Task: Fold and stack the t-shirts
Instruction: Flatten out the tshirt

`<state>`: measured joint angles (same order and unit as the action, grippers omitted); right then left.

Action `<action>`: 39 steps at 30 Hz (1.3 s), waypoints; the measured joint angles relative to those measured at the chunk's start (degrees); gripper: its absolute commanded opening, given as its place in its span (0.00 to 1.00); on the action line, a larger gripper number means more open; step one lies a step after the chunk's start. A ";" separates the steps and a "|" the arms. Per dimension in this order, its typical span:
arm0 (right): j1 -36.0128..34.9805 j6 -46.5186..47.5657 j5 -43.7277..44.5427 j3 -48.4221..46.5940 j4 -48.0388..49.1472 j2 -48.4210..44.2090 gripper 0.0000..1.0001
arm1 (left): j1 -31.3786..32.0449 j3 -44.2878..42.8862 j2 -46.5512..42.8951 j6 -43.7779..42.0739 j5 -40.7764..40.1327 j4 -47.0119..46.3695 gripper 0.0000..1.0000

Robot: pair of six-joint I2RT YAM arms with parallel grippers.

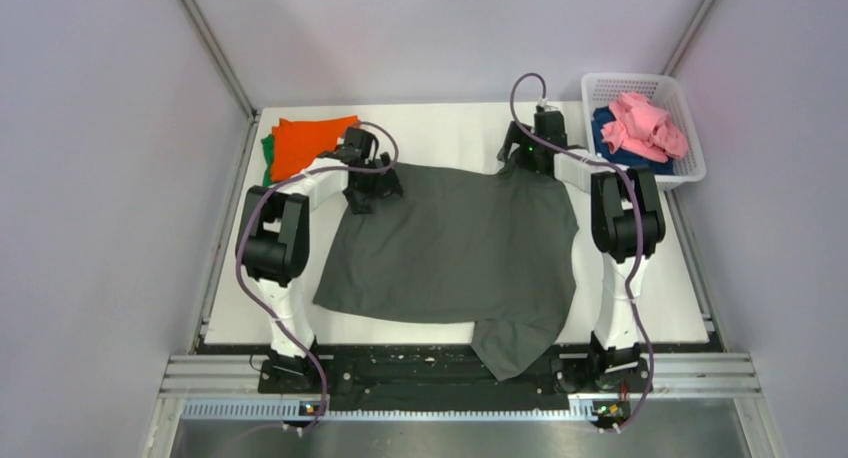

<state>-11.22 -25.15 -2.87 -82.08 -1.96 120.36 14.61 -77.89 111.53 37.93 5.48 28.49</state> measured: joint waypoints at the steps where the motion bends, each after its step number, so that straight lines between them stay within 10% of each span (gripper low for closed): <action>1: 0.24 -0.24 0.22 -1.27 -0.42 0.87 0.96 | 0.00 -0.66 0.31 0.02 0.17 -0.55 0.98; 25: 7.15 1.31 -3.72 -48.22 -15.67 28.04 0.95 | 2.05 -23.50 15.19 4.59 -2.40 4.39 0.98; 31: 7.26 5.81 -5.29 -43.04 -17.59 23.98 0.98 | 2.58 -21.57 10.19 3.80 -6.75 7.72 0.99; 39: 4.11 9.38 1.22 -9.70 -17.31 -5.33 0.98 | 3.39 -3.41 -14.75 4.90 -12.90 8.48 0.99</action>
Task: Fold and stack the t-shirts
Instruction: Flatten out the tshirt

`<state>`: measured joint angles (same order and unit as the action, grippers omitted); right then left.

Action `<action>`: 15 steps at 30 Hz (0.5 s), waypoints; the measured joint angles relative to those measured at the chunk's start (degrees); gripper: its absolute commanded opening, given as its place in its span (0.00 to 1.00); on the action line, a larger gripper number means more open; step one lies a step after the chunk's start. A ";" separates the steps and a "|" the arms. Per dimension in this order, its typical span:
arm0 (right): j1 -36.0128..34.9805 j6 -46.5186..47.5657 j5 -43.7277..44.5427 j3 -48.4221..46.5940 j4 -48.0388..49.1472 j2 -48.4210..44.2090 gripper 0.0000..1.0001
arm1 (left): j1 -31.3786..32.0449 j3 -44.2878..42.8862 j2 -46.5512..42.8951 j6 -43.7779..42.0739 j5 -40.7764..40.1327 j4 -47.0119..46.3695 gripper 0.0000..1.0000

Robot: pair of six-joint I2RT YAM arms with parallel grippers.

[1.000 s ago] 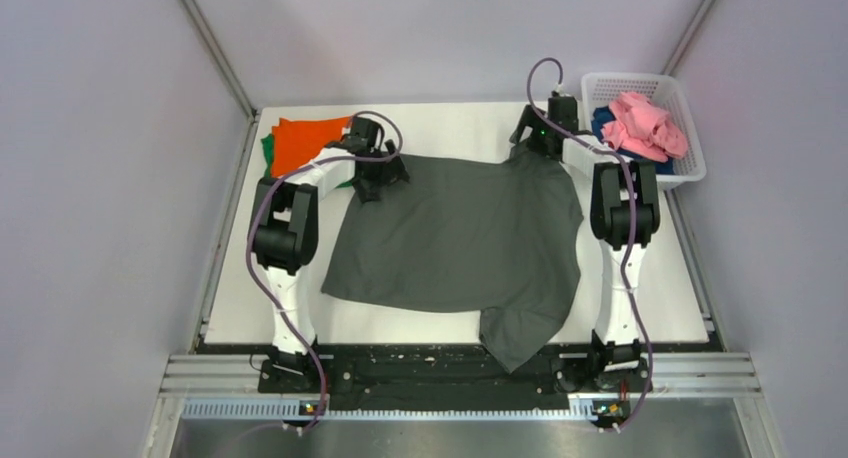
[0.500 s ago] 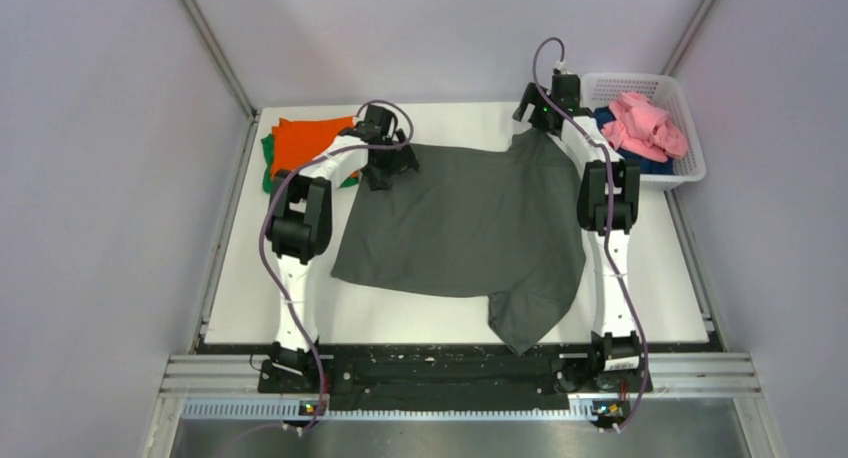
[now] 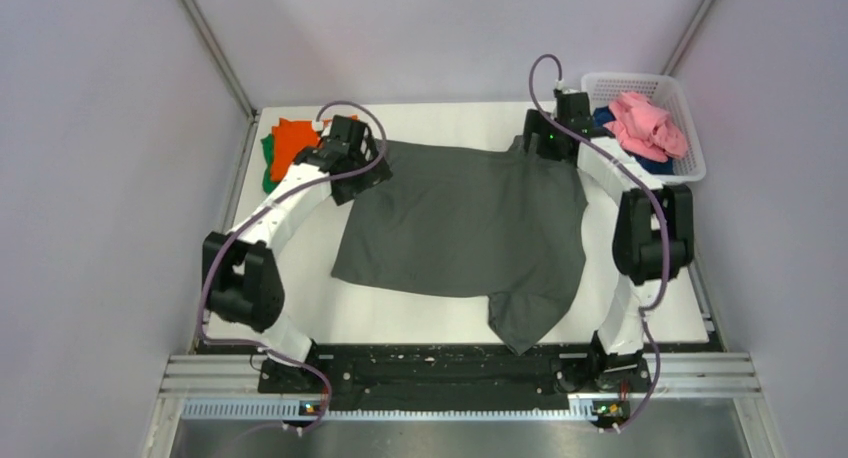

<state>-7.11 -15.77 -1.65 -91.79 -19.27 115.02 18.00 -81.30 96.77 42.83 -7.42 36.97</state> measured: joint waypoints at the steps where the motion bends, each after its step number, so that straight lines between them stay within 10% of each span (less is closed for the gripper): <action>1: -1.18 -0.52 0.90 4.61 0.09 -4.44 0.98 | -0.02 1.81 -2.05 0.35 -0.48 0.50 0.99; 15: -7.34 -11.32 5.88 38.77 -2.45 -22.47 0.98 | -2.69 25.05 -17.22 5.20 -3.93 8.98 0.99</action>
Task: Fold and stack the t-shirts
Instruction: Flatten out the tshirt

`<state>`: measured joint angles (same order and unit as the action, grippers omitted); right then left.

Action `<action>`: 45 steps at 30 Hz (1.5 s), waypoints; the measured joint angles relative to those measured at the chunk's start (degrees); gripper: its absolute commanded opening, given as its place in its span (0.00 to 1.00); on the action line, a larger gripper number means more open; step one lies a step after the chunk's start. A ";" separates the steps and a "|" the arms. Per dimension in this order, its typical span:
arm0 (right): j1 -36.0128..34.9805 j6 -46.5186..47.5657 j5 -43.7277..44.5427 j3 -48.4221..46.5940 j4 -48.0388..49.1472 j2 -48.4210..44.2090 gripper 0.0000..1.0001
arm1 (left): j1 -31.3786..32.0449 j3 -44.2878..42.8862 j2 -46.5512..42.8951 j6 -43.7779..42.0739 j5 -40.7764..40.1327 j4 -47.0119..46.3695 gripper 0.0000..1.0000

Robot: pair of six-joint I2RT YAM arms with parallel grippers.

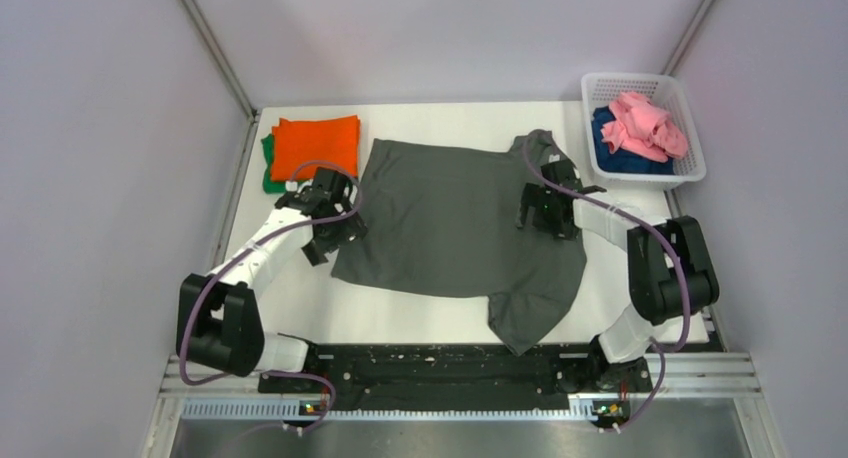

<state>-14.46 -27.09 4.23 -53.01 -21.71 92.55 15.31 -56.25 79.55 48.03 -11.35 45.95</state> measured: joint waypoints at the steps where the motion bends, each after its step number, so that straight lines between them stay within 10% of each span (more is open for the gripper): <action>1: 0.00 -0.04 0.57 -0.17 0.24 0.59 0.99 | -0.28 0.61 -0.57 0.28 0.02 -0.02 0.99; 16: 2.58 3.04 6.43 -11.58 1.01 9.70 0.99 | -1.79 10.03 -4.76 4.85 4.39 -1.86 0.78; 23: 0.35 2.97 6.86 -3.96 -2.47 -6.38 0.99 | -0.74 14.38 -5.55 5.20 7.28 -3.74 0.53; 33: -1.29 3.08 6.84 1.97 -12.09 -19.41 0.99 | -0.02 17.35 -2.86 8.87 5.99 -7.43 0.45; 38: -1.29 3.34 6.69 4.63 -16.63 -25.81 0.96 | 1.99 16.52 -1.11 9.57 5.77 -8.37 0.02; 45: -8.13 -0.85 3.89 5.90 -26.32 -32.35 0.83 | 3.13 14.99 0.96 11.28 6.60 -9.42 0.00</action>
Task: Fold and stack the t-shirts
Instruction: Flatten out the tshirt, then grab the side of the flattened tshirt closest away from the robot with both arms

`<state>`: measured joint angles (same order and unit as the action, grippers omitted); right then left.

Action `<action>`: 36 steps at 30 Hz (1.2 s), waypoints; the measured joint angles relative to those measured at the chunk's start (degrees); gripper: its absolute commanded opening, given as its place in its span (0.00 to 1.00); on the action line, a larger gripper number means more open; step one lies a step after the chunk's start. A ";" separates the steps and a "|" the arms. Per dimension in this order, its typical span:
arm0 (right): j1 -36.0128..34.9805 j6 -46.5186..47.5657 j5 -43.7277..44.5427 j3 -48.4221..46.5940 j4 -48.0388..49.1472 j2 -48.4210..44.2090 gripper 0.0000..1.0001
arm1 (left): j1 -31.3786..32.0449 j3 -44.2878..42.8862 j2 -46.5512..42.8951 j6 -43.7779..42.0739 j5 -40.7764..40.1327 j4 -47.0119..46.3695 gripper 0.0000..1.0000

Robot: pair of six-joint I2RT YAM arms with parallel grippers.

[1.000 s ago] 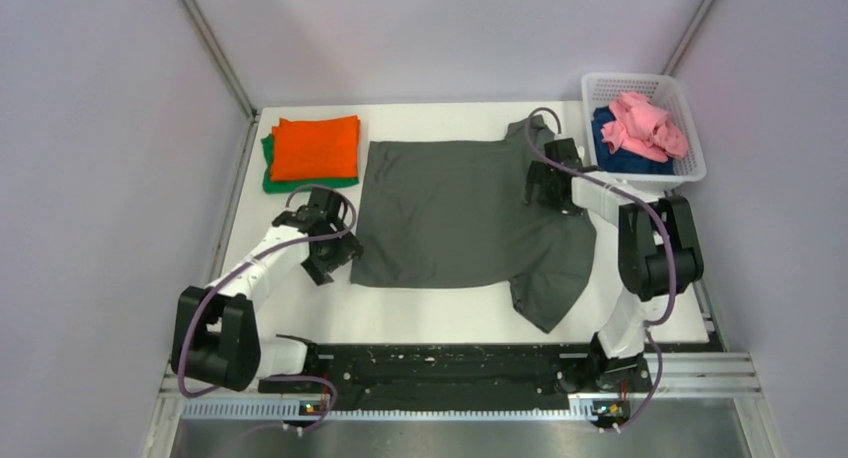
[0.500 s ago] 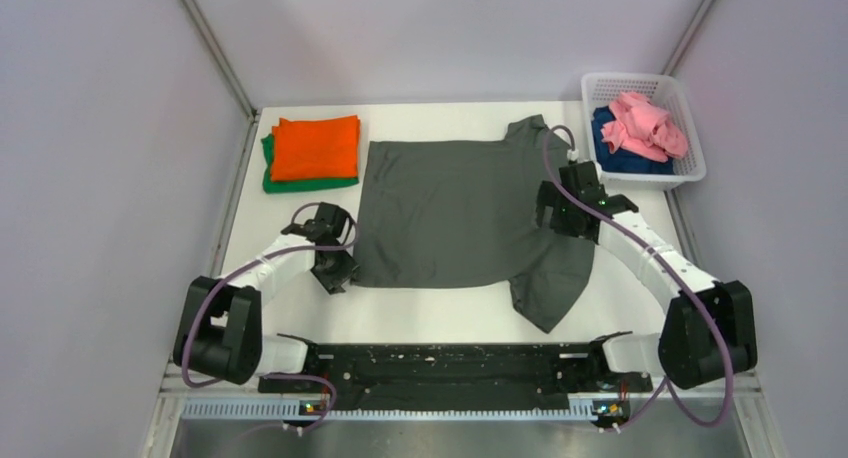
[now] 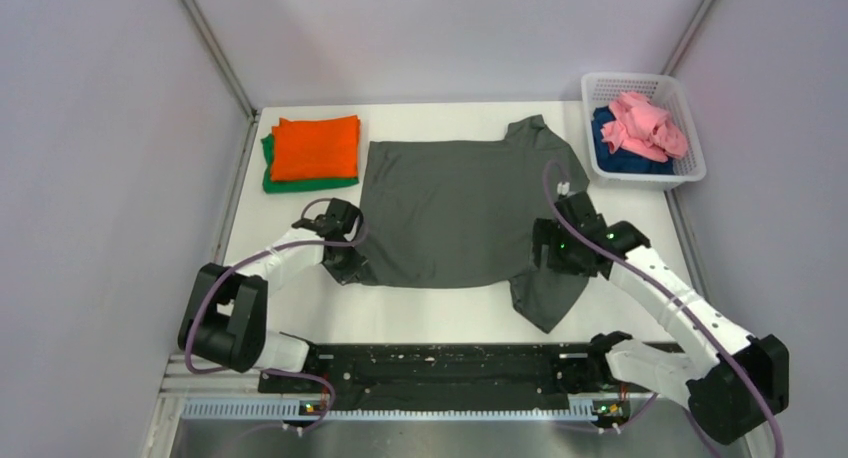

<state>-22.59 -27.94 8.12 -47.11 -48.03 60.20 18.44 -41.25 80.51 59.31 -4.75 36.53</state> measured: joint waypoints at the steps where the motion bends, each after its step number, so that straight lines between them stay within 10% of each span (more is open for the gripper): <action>1: -2.60 -1.55 -0.37 0.31 -1.14 -0.61 0.81 | 0.07 0.00 -0.02 0.35 -0.11 0.04 0.00; 7: -17.14 -9.57 -4.72 7.93 -5.16 -0.33 0.65 | 0.33 0.15 -0.70 1.57 -0.74 1.03 0.00; 21: -17.81 -13.20 -2.40 12.96 4.66 10.05 0.40 | 0.39 0.74 -1.42 2.99 -0.81 2.60 0.00; 26: -17.94 -15.61 -0.28 13.60 3.58 9.44 0.00 | 0.39 1.88 -2.58 4.39 0.00 1.99 0.00; 36: -19.69 -21.40 -1.33 14.69 -6.14 0.72 0.00 | 0.42 4.28 -7.76 5.31 1.73 6.82 0.00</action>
<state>-42.28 -49.34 6.79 -32.42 -54.17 60.93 18.85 -36.97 72.75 64.62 -3.03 43.35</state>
